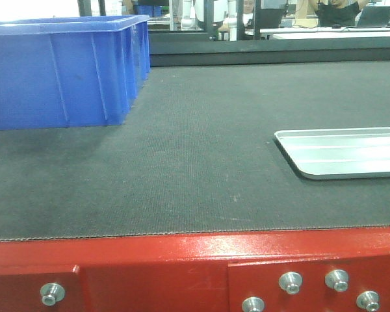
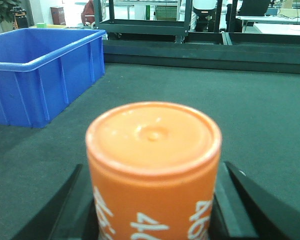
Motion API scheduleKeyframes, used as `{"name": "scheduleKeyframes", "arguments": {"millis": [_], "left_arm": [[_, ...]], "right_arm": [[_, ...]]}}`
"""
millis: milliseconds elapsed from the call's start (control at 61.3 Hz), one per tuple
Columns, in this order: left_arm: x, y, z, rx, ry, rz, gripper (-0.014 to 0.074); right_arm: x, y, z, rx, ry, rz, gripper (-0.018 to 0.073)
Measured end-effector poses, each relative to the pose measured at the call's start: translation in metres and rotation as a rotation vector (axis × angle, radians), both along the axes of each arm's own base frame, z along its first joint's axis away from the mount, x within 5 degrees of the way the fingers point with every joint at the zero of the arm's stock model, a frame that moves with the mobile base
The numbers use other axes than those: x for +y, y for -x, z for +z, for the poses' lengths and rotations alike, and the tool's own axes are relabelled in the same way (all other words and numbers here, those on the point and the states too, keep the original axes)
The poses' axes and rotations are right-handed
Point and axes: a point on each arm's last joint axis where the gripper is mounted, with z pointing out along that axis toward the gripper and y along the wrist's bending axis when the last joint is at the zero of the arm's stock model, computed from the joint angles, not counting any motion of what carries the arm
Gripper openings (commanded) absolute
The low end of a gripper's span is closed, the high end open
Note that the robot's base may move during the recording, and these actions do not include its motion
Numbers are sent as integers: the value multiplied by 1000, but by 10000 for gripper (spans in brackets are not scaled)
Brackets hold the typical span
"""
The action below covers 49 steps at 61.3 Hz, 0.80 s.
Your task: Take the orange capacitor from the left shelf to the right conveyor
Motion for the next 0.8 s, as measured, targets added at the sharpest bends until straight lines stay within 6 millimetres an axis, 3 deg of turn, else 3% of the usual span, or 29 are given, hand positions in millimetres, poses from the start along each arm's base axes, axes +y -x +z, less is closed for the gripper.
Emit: {"name": "scheduleKeyframes", "arguments": {"millis": [799], "left_arm": [[0,0,0,0,0,0,-127]], "right_arm": [[0,0,0,0,0,0,65]]}}
